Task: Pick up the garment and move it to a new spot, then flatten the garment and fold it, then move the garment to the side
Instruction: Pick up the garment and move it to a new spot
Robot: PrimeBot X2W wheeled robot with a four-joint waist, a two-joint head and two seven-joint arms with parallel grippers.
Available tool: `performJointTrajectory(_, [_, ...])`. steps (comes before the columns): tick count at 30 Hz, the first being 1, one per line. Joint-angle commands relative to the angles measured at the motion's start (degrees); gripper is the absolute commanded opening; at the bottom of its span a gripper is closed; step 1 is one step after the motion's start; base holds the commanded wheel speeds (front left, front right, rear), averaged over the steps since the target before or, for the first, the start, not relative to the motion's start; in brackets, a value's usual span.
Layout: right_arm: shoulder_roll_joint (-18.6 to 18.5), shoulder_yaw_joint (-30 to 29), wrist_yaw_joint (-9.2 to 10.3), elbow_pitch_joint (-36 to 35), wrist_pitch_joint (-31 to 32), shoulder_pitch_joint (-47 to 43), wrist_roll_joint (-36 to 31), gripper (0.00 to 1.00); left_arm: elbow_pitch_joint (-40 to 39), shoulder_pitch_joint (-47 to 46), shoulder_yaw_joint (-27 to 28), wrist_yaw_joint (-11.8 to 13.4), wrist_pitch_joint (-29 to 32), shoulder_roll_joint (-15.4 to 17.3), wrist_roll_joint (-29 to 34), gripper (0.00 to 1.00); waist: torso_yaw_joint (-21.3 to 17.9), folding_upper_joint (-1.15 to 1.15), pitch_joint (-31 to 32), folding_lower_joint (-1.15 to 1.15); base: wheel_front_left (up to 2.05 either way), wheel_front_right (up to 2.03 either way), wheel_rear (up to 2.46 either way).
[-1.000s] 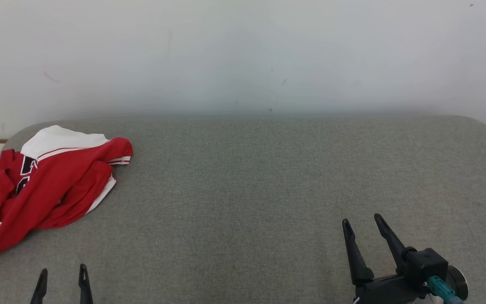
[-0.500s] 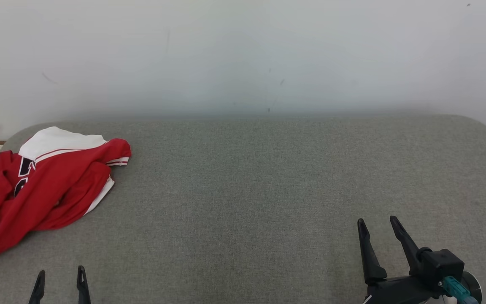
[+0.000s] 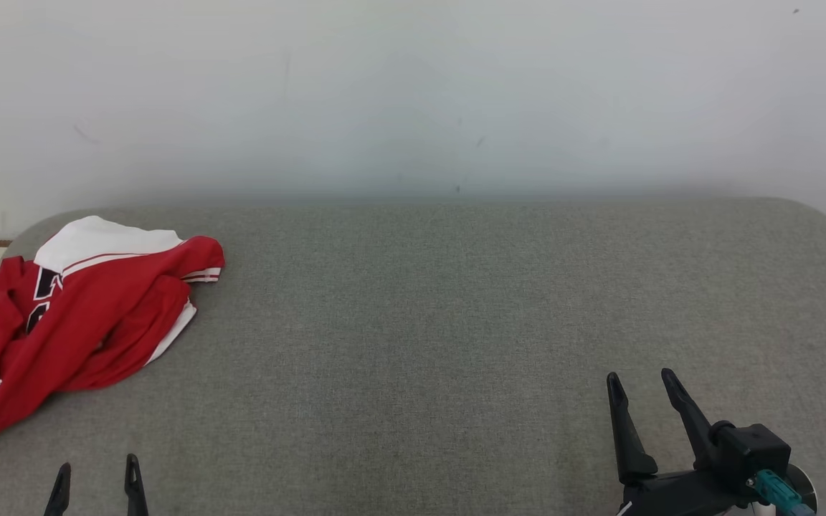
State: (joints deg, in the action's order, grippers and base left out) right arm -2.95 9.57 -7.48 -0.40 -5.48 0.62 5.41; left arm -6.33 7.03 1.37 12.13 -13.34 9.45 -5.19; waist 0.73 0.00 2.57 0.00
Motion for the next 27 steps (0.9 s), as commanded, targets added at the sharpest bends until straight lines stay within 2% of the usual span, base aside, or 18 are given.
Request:
performJointTrajectory(1, [0.1, 0.1, -0.02, 0.1, 0.1, -0.5, 0.2, 1.0, -0.3, 0.6, 0.2, 0.0, 0.0, 0.4, -0.6, 1.0, 0.1, 0.0, 0.0, 0.0, 0.0, 0.0, 0.0])
performJointTrajectory(12, [0.1, 0.9, -0.02, 0.9, -0.5, -0.8, 1.3, 1.0, -0.5, 0.7, -0.5, -1.2, 1.3, 1.6, -1.2, 1.0, 3.6, 0.0, 0.7, 0.0, 0.0, 0.0, 0.0])
performJointTrajectory(27, [0.1, 1.9, -0.02, 1.9, -0.6, -1.5, 2.5, 1.0, -1.2, 1.4, -0.7, -0.7, 3.1, 2.7, -1.2, 1.0, 12.8, 0.0, 1.2, 0.0, 0.0, 0.0, 0.0])
